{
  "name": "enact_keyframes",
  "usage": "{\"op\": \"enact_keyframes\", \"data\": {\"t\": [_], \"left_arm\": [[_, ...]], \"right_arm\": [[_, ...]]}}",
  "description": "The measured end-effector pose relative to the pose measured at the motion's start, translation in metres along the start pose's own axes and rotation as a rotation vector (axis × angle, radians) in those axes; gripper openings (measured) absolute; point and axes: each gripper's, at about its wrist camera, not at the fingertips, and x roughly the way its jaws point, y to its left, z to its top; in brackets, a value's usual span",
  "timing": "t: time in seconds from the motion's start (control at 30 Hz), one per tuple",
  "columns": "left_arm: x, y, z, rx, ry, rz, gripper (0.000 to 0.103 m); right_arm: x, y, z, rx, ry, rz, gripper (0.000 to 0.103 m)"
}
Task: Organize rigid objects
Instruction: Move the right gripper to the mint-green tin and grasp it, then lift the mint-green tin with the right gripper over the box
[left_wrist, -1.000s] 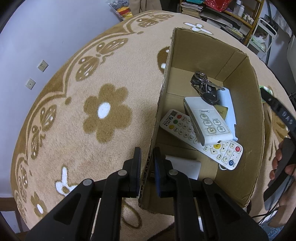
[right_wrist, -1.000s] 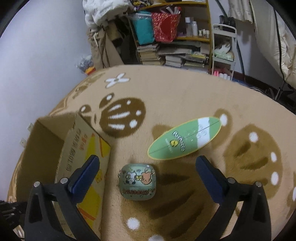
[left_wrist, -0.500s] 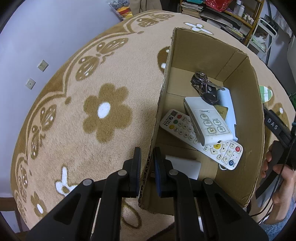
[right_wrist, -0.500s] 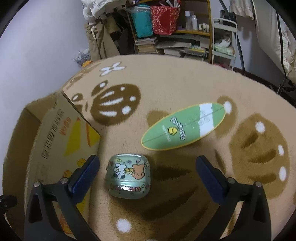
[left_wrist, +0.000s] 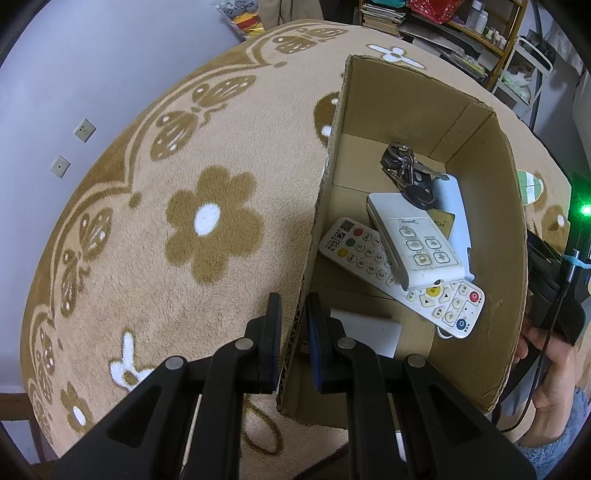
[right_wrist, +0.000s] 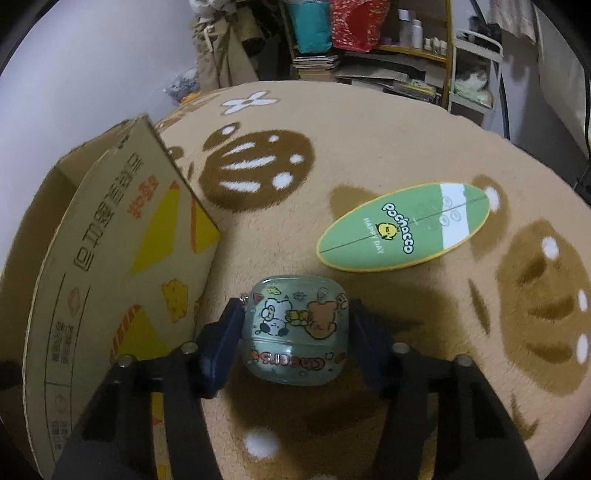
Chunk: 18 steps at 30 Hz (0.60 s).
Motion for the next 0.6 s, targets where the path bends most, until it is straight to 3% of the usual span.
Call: {"op": "enact_keyframes", "data": {"t": [0.23, 0.6], "left_arm": [[0.0, 0.0, 0.0, -0.001, 0.0, -0.002, 0.013], [0.0, 0.0, -0.001, 0.0, 0.0, 0.0, 0.013]], "right_arm": [[-0.014, -0.003, 0.005, 0.009, -0.013, 0.012, 0.06], [-0.076, -0.002, 0.031, 0.028, -0.186, 0.092, 0.06]]}}
